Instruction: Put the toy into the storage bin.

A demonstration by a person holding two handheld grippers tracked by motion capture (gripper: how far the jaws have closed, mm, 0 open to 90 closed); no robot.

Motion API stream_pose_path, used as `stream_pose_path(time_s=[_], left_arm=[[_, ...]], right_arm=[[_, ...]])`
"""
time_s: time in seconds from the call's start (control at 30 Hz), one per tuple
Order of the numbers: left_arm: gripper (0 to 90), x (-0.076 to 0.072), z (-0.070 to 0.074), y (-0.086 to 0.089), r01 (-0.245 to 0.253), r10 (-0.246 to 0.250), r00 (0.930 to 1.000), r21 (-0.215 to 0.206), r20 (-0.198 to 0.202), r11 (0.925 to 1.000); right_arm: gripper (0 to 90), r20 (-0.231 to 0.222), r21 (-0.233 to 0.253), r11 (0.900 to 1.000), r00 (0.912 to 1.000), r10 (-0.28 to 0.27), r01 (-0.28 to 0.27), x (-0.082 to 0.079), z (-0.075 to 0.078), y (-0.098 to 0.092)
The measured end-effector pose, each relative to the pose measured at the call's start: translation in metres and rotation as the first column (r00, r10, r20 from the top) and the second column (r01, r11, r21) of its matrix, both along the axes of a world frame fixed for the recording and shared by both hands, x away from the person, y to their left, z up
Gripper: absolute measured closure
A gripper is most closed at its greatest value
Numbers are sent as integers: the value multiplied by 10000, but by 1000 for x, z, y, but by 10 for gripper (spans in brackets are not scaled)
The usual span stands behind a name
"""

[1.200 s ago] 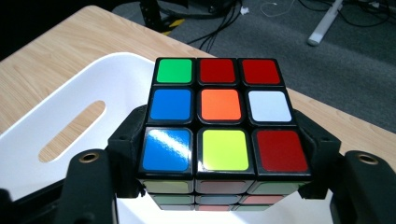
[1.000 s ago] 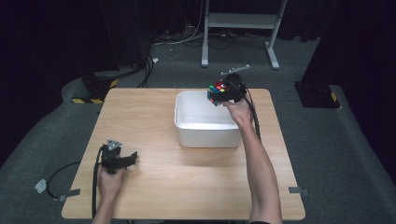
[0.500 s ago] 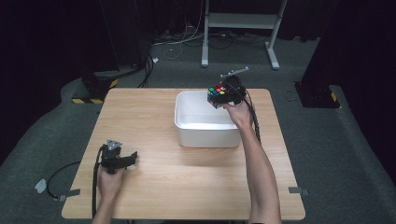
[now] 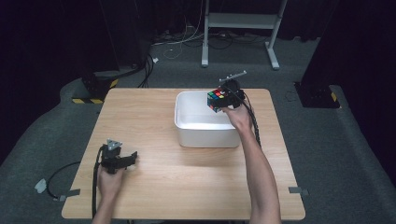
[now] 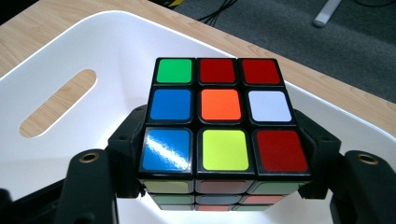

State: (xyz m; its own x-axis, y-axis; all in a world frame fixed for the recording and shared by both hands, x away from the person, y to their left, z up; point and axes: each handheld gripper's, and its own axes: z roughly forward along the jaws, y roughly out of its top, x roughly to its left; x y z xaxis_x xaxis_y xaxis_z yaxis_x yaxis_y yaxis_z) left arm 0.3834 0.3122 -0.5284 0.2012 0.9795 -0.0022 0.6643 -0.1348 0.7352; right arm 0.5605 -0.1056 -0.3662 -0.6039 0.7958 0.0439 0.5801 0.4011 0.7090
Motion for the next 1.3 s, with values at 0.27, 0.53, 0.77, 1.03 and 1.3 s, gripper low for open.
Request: stream_pose_path(time_s=[0.27, 0.53, 0.77, 1.03, 1.3], left_arm=[[175, 0, 0, 0, -1, 1, 10000, -1, 1, 10000], [175, 0, 0, 0, -3, 3, 10000, 7, -1, 10000], [176, 0, 0, 0, -8, 8, 10000, 12, 0, 10000], [176, 0, 0, 0, -15, 15, 10000, 28, 7, 10000], [176, 0, 0, 0, -18, 18, 10000, 27, 9, 10000]], right_arm=[[338, 66, -72, 9998, 9998, 180, -180, -5, 2, 3], [338, 58, 75, 9999, 9999, 145, -146, -12, 4, 3], [338, 22, 37, 9999, 9999, 129, -129, -17, 2, 1], [338, 43, 18, 10000, 10000, 25, -26, -23, 1, -4], [338, 60, 0, 10000, 10000, 19, -19, -26, 1, -8]])
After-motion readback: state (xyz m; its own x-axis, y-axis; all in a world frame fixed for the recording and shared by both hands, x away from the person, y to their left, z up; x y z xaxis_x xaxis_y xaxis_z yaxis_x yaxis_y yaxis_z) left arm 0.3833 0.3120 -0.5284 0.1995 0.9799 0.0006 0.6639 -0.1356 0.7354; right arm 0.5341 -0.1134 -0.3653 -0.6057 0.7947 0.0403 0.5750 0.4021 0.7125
